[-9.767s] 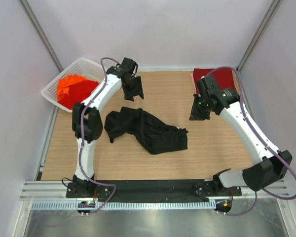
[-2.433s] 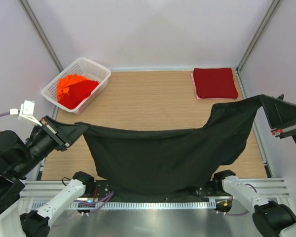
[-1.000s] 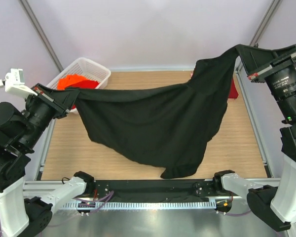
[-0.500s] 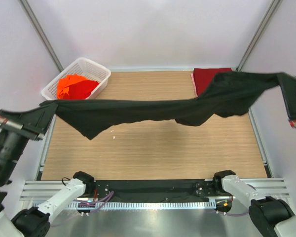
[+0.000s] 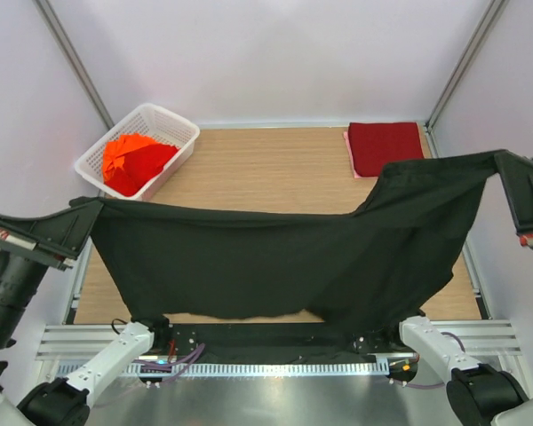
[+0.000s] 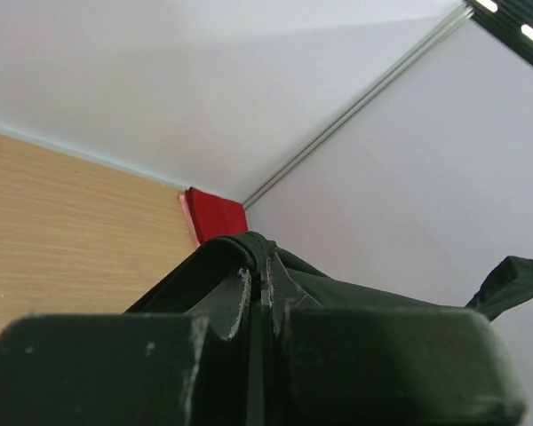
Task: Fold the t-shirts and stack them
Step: Flatten the tshirt out
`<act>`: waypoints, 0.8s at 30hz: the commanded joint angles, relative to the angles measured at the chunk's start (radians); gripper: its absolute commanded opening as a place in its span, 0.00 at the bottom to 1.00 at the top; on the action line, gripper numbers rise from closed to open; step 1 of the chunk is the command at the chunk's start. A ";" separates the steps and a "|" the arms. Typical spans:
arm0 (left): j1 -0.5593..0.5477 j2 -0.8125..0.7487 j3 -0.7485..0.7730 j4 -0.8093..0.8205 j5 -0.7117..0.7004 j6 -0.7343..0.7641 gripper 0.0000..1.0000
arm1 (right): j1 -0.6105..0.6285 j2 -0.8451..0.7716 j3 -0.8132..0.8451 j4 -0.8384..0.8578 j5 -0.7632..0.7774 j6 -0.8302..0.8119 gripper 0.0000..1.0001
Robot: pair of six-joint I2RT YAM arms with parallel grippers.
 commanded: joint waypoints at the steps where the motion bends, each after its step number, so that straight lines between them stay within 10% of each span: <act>1: -0.001 0.052 -0.067 0.064 -0.004 0.028 0.00 | -0.006 0.041 -0.099 0.100 0.001 -0.006 0.01; 14: 0.017 0.240 -0.629 0.346 -0.259 0.111 0.00 | -0.007 0.159 -0.865 0.551 0.118 -0.158 0.01; 24: 0.196 0.673 -0.669 0.572 -0.130 0.137 0.00 | -0.006 0.588 -0.847 0.775 0.152 -0.272 0.01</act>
